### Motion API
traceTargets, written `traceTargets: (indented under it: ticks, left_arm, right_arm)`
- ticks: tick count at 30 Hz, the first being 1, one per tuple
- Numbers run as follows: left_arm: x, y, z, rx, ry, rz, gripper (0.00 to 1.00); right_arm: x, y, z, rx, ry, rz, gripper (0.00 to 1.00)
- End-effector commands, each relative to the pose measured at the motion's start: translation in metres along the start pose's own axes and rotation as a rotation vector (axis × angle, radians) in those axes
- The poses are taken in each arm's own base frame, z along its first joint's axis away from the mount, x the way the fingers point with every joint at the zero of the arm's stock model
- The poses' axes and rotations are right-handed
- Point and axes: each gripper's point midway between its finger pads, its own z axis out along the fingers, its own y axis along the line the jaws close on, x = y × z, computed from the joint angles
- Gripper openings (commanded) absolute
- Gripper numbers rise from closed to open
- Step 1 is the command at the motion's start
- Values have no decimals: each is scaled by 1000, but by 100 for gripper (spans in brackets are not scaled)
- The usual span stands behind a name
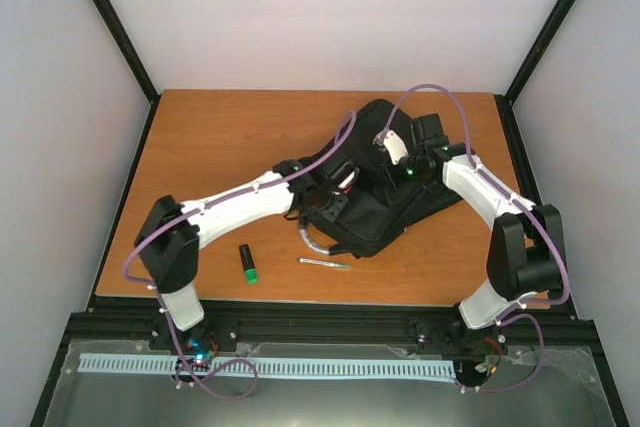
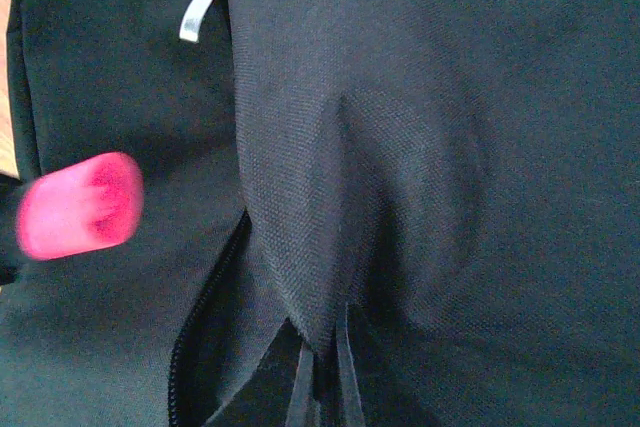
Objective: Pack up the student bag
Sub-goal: Place the stationery in the student bag.
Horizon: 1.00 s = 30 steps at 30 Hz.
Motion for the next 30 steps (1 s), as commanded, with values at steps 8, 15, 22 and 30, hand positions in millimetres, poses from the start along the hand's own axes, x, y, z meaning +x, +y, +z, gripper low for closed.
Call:
traceTargets:
  ticks: [8, 15, 22, 30]
  left_arm:
    - [-73, -12, 47, 84, -64, 5, 11]
    - [-108, -4, 77, 29, -87, -55, 23]
    - [-111, -6, 50, 72, -168, -110, 45]
    - [-84, -3, 1, 140, -249, -143, 55]
  right_arm:
    - [-22, 17, -14, -40, -90, -45, 3]
    - [-18, 17, -9, -53, -79, -30, 3]
    - [-19, 17, -11, -46, -84, -34, 3]
    - [-14, 20, -3, -88, -65, -19, 3]
